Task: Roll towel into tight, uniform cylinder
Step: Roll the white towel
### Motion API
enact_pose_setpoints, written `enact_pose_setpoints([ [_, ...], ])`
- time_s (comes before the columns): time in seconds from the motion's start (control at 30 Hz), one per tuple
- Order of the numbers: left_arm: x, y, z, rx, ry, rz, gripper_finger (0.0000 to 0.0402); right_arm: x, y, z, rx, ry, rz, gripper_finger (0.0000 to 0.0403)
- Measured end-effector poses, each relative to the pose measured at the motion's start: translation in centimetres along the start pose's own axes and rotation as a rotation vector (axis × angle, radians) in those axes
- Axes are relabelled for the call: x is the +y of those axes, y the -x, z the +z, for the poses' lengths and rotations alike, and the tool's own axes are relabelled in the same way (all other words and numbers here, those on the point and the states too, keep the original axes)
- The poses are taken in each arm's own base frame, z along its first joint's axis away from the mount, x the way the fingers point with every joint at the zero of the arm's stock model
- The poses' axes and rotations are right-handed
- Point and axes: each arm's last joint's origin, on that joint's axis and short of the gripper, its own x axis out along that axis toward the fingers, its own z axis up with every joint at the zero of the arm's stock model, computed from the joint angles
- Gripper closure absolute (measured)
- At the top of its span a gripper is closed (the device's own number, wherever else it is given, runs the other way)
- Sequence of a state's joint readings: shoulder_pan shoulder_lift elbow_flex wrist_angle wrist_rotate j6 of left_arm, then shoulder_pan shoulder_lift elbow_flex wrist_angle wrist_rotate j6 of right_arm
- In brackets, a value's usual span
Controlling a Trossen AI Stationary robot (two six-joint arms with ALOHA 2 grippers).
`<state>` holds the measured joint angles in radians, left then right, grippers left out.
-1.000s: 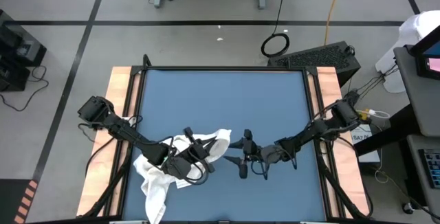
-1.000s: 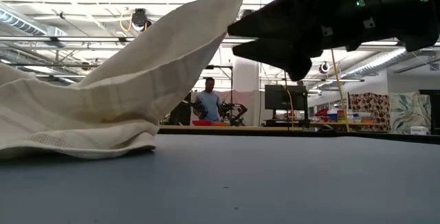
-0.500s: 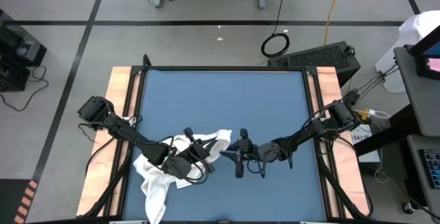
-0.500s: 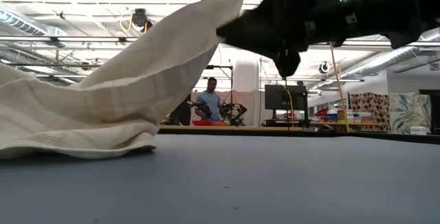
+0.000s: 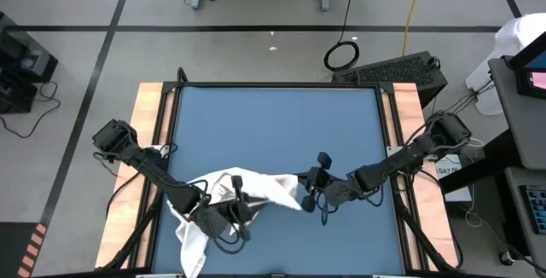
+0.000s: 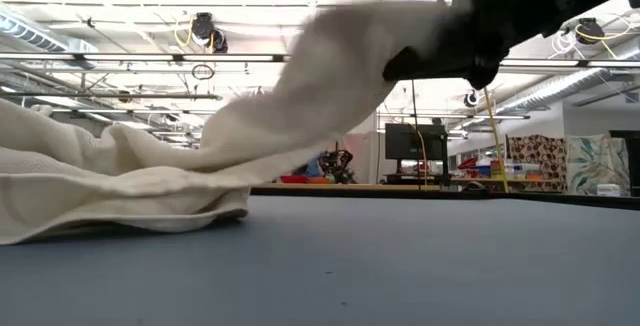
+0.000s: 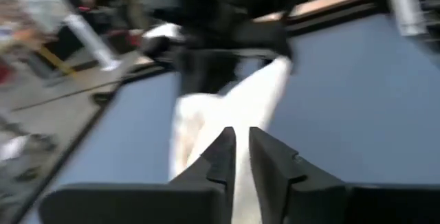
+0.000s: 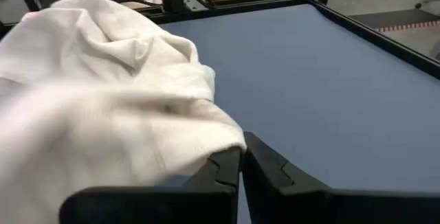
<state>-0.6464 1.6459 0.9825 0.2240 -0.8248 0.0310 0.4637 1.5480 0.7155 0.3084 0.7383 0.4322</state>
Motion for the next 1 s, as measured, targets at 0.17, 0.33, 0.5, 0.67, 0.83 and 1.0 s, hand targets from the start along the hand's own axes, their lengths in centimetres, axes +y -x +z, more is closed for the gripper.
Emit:
enact_pose_setpoints([
  [0.17, 0.1, -0.1, -0.3, 0.024, 0.027, 0.007, 0.0298, 0.1, 0.1, -0.1, 0.004, -0.032, 0.009, 0.04],
  [0.33, -0.4, -0.6, -0.9, 0.041, 0.0, 0.005, 0.0268, 0.2, 0.1, 0.1, -0.013, -0.04, 0.018, 0.04],
  [0.5, -1.6, -1.6, -1.3, -0.007, -0.032, -0.049, 0.0246, 0.3, 0.1, 0.1, 0.004, -0.034, 0.056, 0.0399],
  [0.67, -2.2, -2.8, -1.2, -0.103, -0.098, -0.05, 0.0224, 0.6, 0.3, -0.1, 0.023, -0.017, 0.097, 0.0399],
  [0.83, -0.4, -5.2, -2.4, -0.03, -0.124, 0.019, 0.02, 0.9, 0.6, -0.2, 0.026, 0.006, 0.116, 0.0399],
  [1.0, 0.7, -7.2, -3.9, 0.036, -0.089, -0.094, 0.0196, 1.1, 0.8, -0.3, 0.026, 0.041, 0.123, 0.0399],
])
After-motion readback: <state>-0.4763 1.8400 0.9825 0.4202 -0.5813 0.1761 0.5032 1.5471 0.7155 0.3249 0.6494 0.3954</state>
